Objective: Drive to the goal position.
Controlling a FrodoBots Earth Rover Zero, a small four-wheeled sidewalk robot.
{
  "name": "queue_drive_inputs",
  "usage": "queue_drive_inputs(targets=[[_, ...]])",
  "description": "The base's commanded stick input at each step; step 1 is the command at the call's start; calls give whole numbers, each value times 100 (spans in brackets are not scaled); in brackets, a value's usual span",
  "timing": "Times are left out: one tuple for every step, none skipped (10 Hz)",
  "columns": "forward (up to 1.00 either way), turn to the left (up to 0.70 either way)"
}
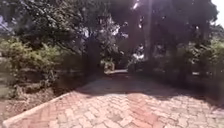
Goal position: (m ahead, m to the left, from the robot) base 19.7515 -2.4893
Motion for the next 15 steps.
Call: queue_drive_inputs(targets=[[70,0],[70,0],[70,0],[70,0],[70,0],[70,0],[70,0],[70,0],[70,0],[70,0],[70,0],[70,0],[70,0],[70,0],[70,0]])
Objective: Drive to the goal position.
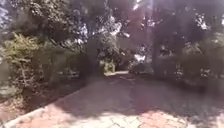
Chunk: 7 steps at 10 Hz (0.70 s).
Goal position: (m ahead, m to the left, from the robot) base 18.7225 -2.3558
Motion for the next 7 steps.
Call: queue_drive_inputs(targets=[[70,0],[70,0],[70,0],[70,0],[70,-2],[70,-6],[70,-23]])
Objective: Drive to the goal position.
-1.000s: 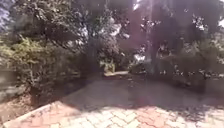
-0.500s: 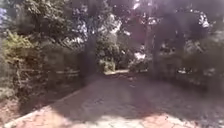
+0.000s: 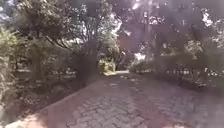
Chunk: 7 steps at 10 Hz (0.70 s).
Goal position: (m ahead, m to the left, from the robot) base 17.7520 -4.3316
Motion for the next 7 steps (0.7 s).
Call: queue_drive_inputs(targets=[[70,-32],[70,-35],[70,-35],[70,-35],[70,-35],[70,-20],[70,-1]])
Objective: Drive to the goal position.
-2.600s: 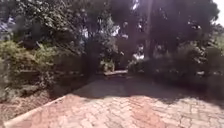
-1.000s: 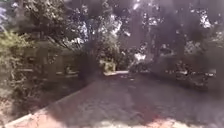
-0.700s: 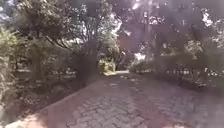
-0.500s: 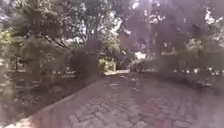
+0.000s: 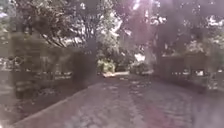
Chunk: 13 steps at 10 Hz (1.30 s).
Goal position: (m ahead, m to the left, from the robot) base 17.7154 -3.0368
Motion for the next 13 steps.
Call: queue_drive_inputs(targets=[[70,0],[70,0],[70,0],[70,0],[70,0],[70,0],[70,-34],[70,-35],[70,-35],[70,-35],[70,-35],[70,0],[70,0]])
